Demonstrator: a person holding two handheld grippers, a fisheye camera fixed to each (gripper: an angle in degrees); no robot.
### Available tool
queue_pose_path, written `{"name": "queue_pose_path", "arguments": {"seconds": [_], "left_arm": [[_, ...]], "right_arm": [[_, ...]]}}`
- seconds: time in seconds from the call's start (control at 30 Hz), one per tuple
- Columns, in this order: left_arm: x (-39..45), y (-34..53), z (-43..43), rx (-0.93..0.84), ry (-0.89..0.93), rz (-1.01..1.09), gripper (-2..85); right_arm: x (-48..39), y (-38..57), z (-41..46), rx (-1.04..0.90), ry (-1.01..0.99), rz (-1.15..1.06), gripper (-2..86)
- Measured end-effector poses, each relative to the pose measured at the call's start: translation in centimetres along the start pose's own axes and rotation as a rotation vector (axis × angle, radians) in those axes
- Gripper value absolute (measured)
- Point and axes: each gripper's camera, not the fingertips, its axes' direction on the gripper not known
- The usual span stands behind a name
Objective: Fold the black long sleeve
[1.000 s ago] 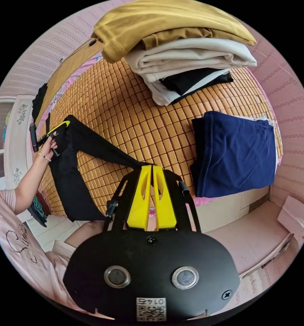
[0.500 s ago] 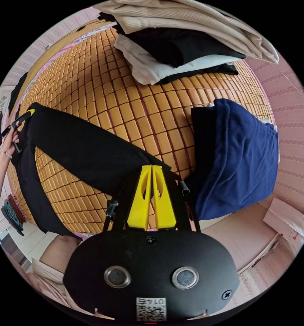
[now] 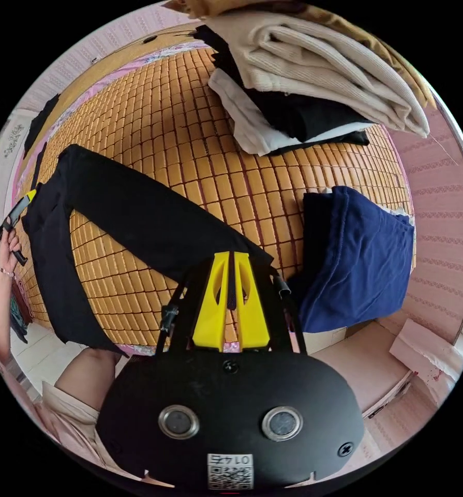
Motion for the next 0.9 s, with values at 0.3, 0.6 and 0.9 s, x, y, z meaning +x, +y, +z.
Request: {"name": "queue_pose_path", "arguments": {"seconds": [0.3, 0.6, 0.9], "left_arm": [[-9.3, 16.4, -8.9, -0.024, -0.264, -0.349, -0.5], [-12.1, 25.0, -10.0, -0.003, -0.193, -0.404, 1.0], [-14.6, 30.5, -10.4, -0.008, -0.113, -0.433, 0.8]], "right_arm": [[-26.1, -12.3, -5.3, 0.157, -0.259, -0.609, 2.0], [-62.8, -19.0, -7.9, 0.163, -0.277, -1.126, 9.4], [-78.5, -17.3, -3.8, 0.062, -0.021, -1.242, 0.9]]}}
